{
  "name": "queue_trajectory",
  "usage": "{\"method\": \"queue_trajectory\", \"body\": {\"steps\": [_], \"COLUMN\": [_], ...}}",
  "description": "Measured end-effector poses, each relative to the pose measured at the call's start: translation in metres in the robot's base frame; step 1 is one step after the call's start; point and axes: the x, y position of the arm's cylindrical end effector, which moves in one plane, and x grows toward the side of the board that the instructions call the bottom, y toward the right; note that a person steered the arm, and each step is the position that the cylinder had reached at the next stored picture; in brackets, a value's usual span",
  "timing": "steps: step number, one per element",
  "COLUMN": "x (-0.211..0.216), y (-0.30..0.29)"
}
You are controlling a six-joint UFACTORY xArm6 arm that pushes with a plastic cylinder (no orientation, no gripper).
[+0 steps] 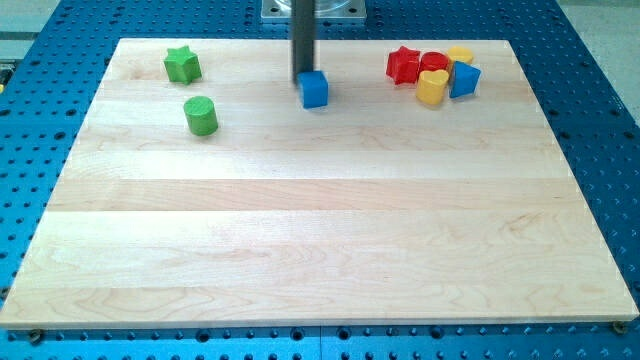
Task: Move the cube into the bottom side of the heart
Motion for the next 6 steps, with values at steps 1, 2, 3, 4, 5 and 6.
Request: {"method": "queue_trajectory", "body": {"steps": [1,2,3,4,5,6], "x": [0.003,0.015,0.037,0.024,0.048,0.107], "y": [0.037,-0.016,0.036,0.109,0.119,-0.027]}}
